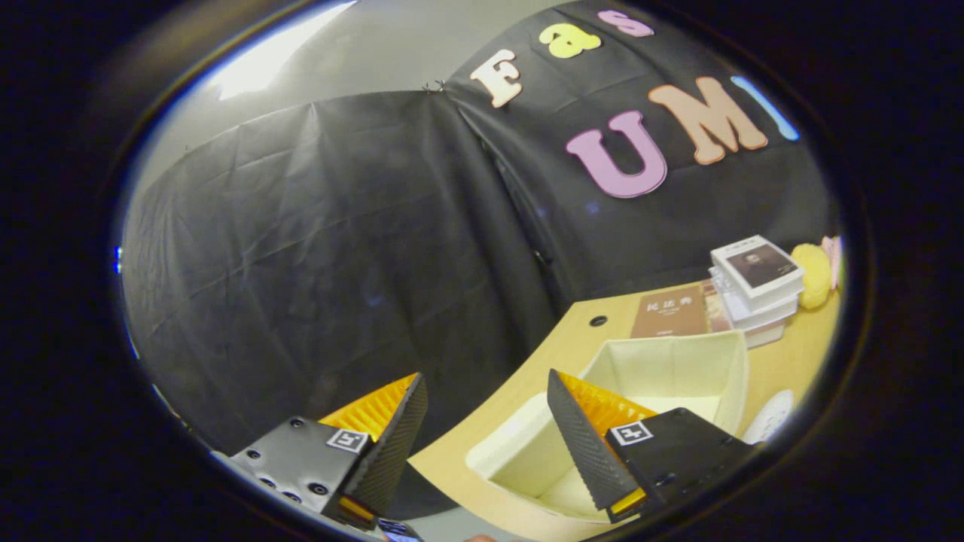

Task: Open the storage box then place both shoes into the box .Put the left shoe in first, then the right shoe, with the right side of both shoes facing outward in a uniform manner.

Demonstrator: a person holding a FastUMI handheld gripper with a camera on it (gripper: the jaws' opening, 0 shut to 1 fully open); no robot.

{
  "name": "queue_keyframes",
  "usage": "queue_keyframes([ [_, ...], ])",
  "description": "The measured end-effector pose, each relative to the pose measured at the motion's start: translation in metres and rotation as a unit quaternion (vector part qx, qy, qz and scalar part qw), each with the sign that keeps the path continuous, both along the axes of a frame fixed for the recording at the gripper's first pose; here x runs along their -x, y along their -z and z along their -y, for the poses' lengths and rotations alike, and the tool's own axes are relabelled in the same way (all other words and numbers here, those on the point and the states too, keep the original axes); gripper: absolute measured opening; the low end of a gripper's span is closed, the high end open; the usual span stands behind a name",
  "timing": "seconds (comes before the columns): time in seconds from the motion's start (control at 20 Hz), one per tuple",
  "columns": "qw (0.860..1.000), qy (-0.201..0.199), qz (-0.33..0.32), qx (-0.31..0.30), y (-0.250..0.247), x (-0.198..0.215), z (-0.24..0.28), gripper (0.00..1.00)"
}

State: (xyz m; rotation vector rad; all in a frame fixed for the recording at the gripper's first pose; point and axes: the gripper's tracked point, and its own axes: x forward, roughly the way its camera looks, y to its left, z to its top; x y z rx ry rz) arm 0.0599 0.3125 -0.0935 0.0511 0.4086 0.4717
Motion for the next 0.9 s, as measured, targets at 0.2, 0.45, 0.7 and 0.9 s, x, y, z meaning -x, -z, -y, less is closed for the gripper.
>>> queue_keyframes([
  [0.2, 0.995, 0.066, 0.037, 0.064, -0.009, 0.008, 0.083, 1.00],
  [0.45, 0.986, 0.124, 0.024, 0.111, 0.005, 0.026, 0.170, 0.99],
  [0.7, 0.970, 0.167, -0.023, 0.175, 0.038, 0.050, 0.249, 0.99],
  [0.9, 0.950, 0.191, -0.069, 0.235, 0.073, 0.065, 0.300, 0.99],
])
